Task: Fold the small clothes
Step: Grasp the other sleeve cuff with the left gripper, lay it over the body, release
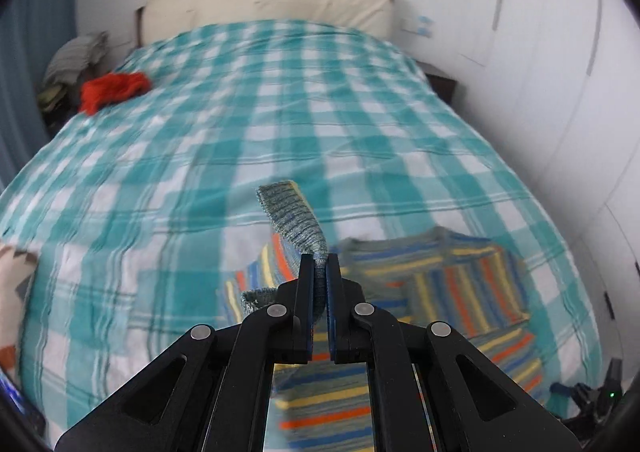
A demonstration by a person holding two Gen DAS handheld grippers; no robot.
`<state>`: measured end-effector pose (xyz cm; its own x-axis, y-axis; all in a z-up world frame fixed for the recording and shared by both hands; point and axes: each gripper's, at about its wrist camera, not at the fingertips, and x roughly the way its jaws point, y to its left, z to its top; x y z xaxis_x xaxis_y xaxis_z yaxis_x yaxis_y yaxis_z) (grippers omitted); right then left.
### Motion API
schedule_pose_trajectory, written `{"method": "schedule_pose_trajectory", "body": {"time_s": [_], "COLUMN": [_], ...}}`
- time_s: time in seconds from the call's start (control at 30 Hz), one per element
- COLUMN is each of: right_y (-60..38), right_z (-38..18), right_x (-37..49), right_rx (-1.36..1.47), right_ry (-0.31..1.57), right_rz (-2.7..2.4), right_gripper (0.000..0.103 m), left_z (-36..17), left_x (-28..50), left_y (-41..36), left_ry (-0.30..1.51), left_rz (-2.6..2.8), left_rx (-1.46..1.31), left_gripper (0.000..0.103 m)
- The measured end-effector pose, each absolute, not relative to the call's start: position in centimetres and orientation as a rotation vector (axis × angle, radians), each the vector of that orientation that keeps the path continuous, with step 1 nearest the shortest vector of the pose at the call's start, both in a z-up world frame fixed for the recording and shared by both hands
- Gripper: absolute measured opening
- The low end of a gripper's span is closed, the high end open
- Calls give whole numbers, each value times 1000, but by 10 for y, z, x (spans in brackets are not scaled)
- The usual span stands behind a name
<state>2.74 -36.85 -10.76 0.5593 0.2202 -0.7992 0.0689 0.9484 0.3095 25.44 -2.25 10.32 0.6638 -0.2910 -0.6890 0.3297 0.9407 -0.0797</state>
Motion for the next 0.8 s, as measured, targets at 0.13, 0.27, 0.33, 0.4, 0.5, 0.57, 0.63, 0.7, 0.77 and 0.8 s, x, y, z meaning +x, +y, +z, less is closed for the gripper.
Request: {"method": "schedule_pose_trajectory", "body": {"time_s": [0.13,0.27,0.33,0.4,0.5,0.57,0.63,0.7,0.77,0.8], "right_y": [-368,-368,-368,-369,-370,-368,-365,-363,-362,-362], "right_z": [-107,-107,-107,-107,-108,-108,-108,-108,-108,-109], "right_x": [27,26,25,25,27,27,26,26,24,24], "right_rx": [319,315,320,328,337,328,307,290,281,277], "right_ry": [978,980,982,983,987,988,990,992,990,991], "right_rz": [95,96,99,104,110,108,104,103,104,105], "right_gripper": [81,81,81,81,82,84,84,84,84,85], "left_z": [75,50,39,20,-25,-66,-90,-84,-76,-69], "left_x": [258,260,268,278,278,270,252,235,228,225], "left_y": [-118,-131,-106,-69,-30,-14,12,51,73,80], "left_ry": [879,902,936,971,1050,1138,1156,1126,1116,1095], "left_rz": [-499,-462,-404,-319,-172,-68,-29,-6,1,6], "left_rx": [158,169,99,30,30,150,162,-6,-114,-131], "left_gripper": [38,85,85,85,91,91,96,98,97,94]}}
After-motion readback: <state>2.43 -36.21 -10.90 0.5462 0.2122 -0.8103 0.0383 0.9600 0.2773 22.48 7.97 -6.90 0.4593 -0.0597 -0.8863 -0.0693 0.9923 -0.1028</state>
